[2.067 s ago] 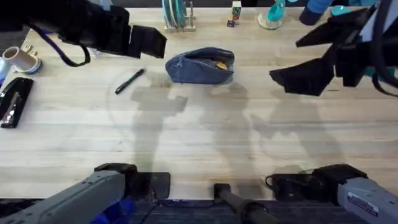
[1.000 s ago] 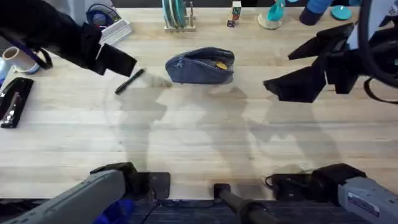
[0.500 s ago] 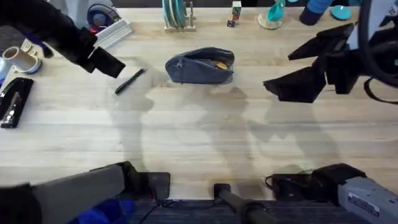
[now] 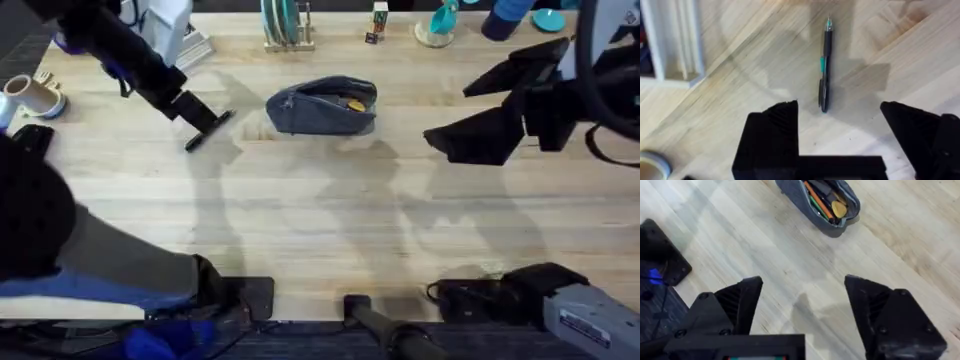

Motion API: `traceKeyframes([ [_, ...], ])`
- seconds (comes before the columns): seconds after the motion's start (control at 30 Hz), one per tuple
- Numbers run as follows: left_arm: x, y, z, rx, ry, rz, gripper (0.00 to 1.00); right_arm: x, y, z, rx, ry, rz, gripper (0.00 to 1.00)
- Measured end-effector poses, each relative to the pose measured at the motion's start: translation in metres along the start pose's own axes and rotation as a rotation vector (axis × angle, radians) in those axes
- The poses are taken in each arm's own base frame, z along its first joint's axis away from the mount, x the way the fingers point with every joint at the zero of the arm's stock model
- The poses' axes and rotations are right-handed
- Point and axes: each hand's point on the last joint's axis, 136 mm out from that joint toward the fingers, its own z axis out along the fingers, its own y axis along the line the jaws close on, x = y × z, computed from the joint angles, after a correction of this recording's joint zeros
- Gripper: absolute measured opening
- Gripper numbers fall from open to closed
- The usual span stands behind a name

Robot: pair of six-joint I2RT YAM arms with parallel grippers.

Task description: Unzip the bag, pick up the pens from the table one at a time and place them inside, then zip the bag closed.

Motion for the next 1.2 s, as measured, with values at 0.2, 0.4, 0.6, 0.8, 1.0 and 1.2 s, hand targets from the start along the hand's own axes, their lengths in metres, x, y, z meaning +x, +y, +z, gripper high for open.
traceKeyframes([
  [0.2,0.002,0.001,0.029,0.064,0.030,0.025,0.993,0.000,0.000,0.000,0.000,0.000,0.000,0.996],
  [0.4,0.002,0.003,0.056,0.109,0.047,0.026,0.993,0.000,0.000,0.000,0.000,0.000,0.000,0.998],
  [0.6,0.000,0.008,0.070,0.112,0.045,0.028,0.993,0.000,0.000,0.000,0.000,0.000,0.000,0.997],
  [0.8,-0.002,0.014,0.081,0.104,0.038,0.032,0.993,0.000,0.000,0.000,0.000,0.000,0.000,0.996],
  [1.0,-0.002,0.017,0.084,0.100,0.035,0.030,0.995,0.000,0.000,0.000,0.000,0.000,0.000,0.997],
  [1.2,-0.006,0.024,0.086,0.076,0.019,0.012,0.996,0.000,0.000,0.000,0.000,0.001,0.000,0.996],
])
